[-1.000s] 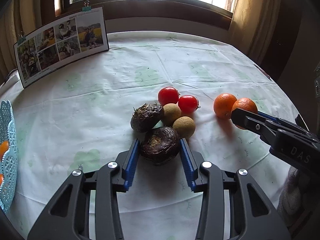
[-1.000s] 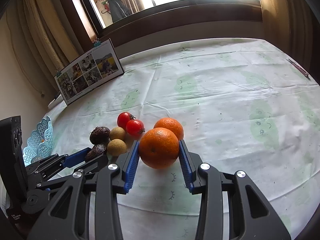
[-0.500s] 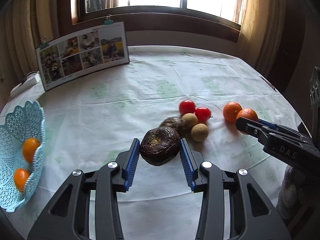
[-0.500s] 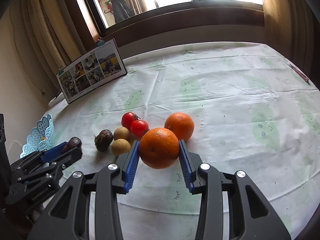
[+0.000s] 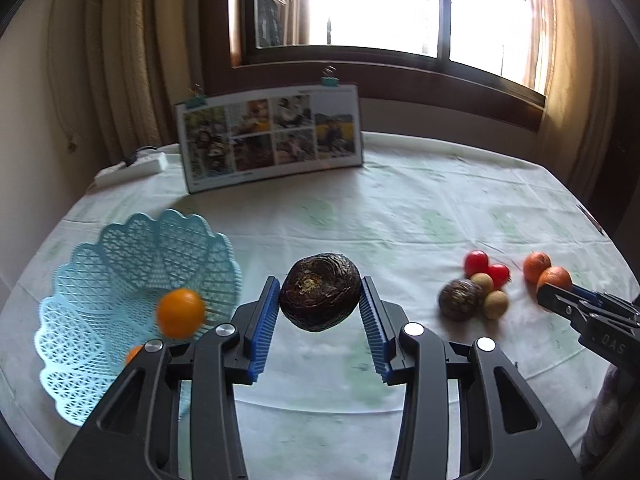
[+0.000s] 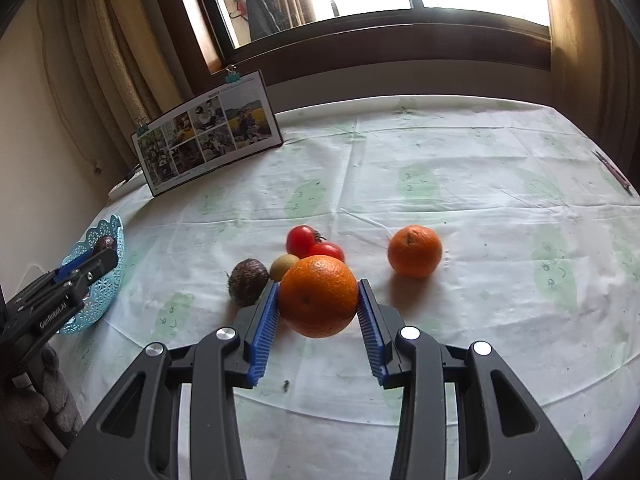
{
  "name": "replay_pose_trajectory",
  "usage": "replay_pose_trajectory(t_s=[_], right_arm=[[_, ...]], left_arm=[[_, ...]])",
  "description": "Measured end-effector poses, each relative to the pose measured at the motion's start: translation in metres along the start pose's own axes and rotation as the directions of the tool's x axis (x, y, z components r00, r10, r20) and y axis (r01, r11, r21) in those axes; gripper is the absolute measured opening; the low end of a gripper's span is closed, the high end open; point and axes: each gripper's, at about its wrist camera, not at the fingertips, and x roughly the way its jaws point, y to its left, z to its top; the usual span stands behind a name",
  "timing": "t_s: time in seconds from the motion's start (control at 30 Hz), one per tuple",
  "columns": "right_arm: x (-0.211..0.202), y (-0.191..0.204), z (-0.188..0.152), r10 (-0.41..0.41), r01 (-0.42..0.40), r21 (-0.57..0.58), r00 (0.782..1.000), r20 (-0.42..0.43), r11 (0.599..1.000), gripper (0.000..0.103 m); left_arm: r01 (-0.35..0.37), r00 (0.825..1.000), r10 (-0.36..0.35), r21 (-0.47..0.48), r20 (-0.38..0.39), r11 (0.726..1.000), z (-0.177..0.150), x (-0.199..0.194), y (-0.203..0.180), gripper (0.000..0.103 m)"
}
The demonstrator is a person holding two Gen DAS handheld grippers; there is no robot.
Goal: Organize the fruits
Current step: 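Carry both fruits to the blue basket and open both grippers to release them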
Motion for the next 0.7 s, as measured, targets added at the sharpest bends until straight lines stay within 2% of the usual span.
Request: replay_pose_trajectory(t_s=[0.23, 0.4, 0.7], right_arm=[[0.005, 0.021, 0.003, 0.022, -0.022, -0.028, 1.000, -0.015, 0.999, 0.040], [0.007, 0.037, 0.004, 0.036, -0.037, -0.056, 0.999, -0.018, 0.998, 0.040], [0.013, 0.071, 0.007, 0.076, -0.079, -0.118, 0.997, -0.033, 0.990, 0.040]], left_arm=[[-0.087, 0.996, 0.088, -0.055, 0.030, 0.995, 0.003, -0.005, 0.037, 0.042], [-0.153, 0.987, 0.157, -0.091, 0.045, 0.984, 0.003, -0.009, 0.063, 0.042], [-0.227, 0.971, 0.235, -0.151, 0.036, 0.962, -0.005, -0.009, 0.101, 0.042]])
